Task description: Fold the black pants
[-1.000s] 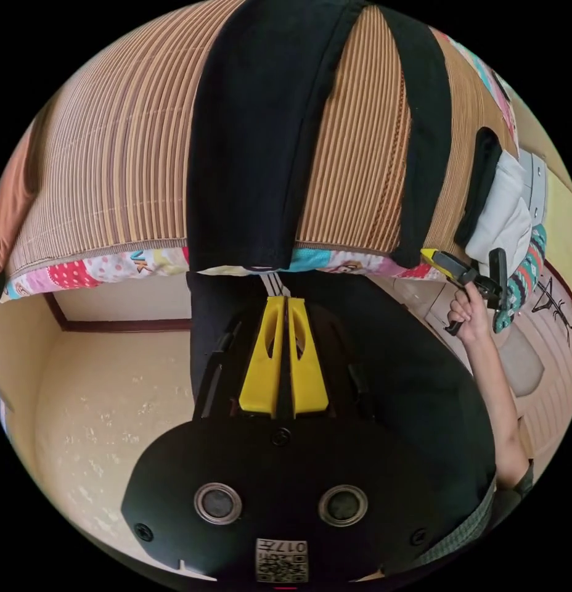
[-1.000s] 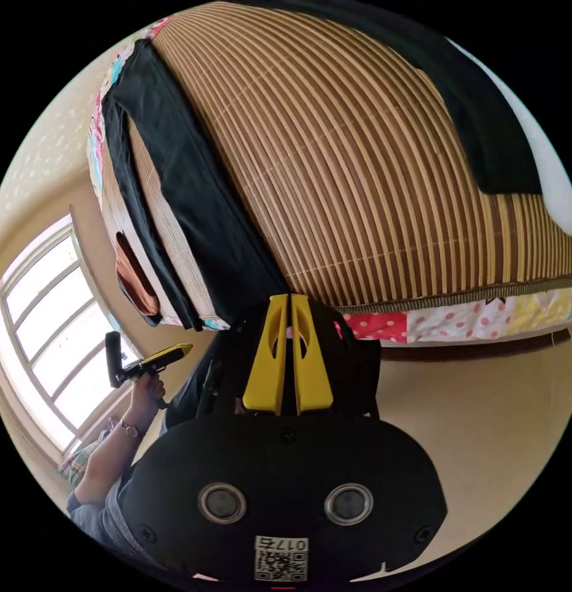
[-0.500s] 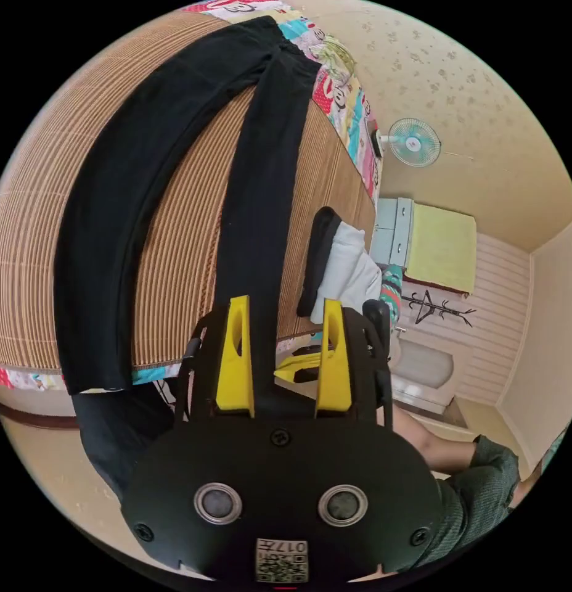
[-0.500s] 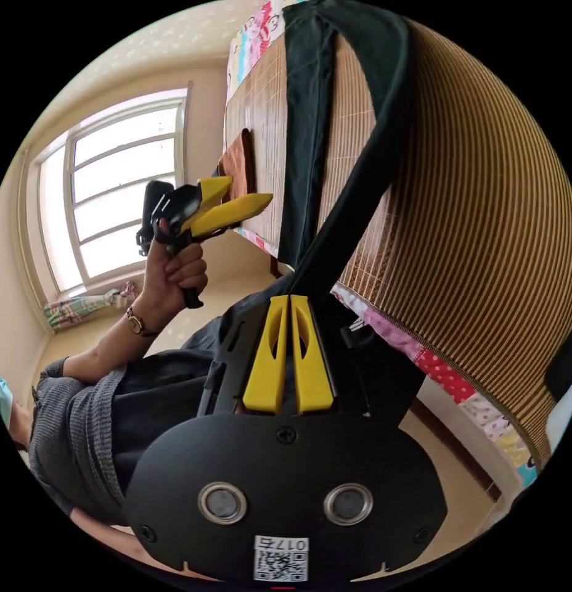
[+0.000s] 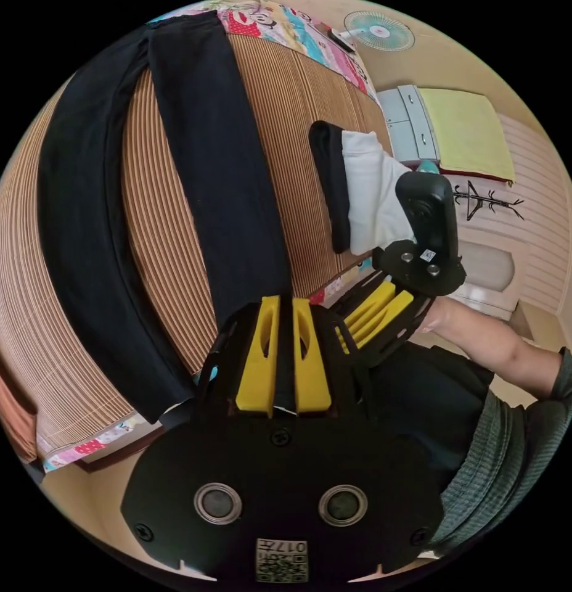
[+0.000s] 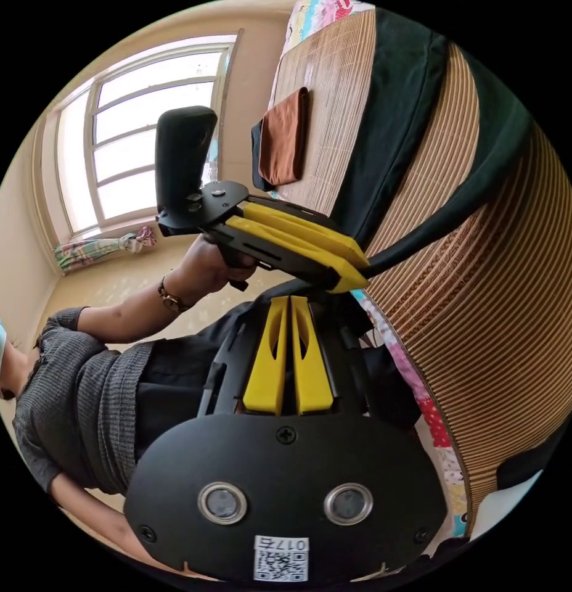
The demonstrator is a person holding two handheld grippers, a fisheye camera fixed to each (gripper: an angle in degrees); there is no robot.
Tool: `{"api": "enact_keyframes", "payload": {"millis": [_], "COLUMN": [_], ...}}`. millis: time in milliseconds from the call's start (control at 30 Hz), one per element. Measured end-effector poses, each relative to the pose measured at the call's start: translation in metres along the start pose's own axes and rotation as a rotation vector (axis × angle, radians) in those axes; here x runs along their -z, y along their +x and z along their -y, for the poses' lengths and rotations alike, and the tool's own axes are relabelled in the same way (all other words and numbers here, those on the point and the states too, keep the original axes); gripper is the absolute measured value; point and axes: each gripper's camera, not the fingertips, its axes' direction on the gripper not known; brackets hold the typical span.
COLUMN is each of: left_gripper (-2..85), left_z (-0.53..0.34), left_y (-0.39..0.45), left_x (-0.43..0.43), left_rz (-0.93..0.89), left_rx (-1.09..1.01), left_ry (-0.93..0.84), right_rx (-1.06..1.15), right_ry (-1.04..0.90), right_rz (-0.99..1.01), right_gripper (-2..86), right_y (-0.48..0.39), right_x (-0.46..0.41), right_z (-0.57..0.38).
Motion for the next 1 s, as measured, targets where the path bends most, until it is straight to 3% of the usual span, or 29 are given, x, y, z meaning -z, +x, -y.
{"api": "enact_keyframes", "payload": {"millis": [133, 233, 333, 433, 533, 667, 800, 867, 1000], "left_gripper": [0.1, -0.5, -0.6, -0.7, -0.7, -0.7, -0.7, -0.7, -0.7], "left_z": [-0.013, -0.036, -0.058, -0.073, -0.091, -0.107, -0.117, -0.12, -0.122], "left_y": [-0.027, -0.058, -0.087, -0.114, -0.142, -0.16, -0.168, -0.172, -0.182], "left_x": [0.017, 0.029, 0.046, 0.057, 0.061, 0.061, 0.066, 0.068, 0.078], "left_rz": [-0.12, -0.317, -0.374, -0.45, -0.606, -0.678, -0.749, -0.765, -0.806], "left_rx": [-0.024, -0.026, 0.007, 0.058, 0.133, 0.206, 0.213, 0.214, 0.23], "left_ry": [0.015, 0.088, 0.162, 0.217, 0.31, 0.339, 0.361, 0.366, 0.401], "right_rx": [0.013, -0.061, -0.172, -0.299, -0.367, -0.498, -0.57, -0.536, -0.481], "right_ry": [-0.135, -0.318, -0.372, -0.2, 0.158, 0.612, 0.799, 0.988, 1.107], "right_rz": [-0.024, -0.256, -0.468, -0.477, -0.283, -0.025, 0.029, 0.16, 0.201], "right_gripper": [1.2, 1.7, 2.6, 6.0, 8.5, 11.4, 13.6, 14.2, 14.6], "right_y": [0.012, 0.036, 0.068, 0.095, 0.121, 0.188, 0.233, 0.249, 0.257], "right_x": [-0.019, -0.027, -0.002, 0.061, 0.141, 0.217, 0.24, 0.248, 0.258], "right_z": [0.003, -0.004, -0.002, 0.025, 0.062, 0.096, 0.116, 0.124, 0.158]}}
